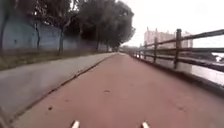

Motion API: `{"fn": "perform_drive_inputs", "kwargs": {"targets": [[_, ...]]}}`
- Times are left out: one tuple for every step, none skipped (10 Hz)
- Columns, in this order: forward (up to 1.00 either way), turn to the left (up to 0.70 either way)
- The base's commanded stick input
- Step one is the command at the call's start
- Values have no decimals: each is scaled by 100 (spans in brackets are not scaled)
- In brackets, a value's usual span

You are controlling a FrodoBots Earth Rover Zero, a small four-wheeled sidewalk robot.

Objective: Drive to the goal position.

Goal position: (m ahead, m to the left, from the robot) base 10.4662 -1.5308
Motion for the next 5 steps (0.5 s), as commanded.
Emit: {"fn": "perform_drive_inputs", "kwargs": {"targets": [[70,0],[70,0],[70,0],[70,0],[70,0]]}}
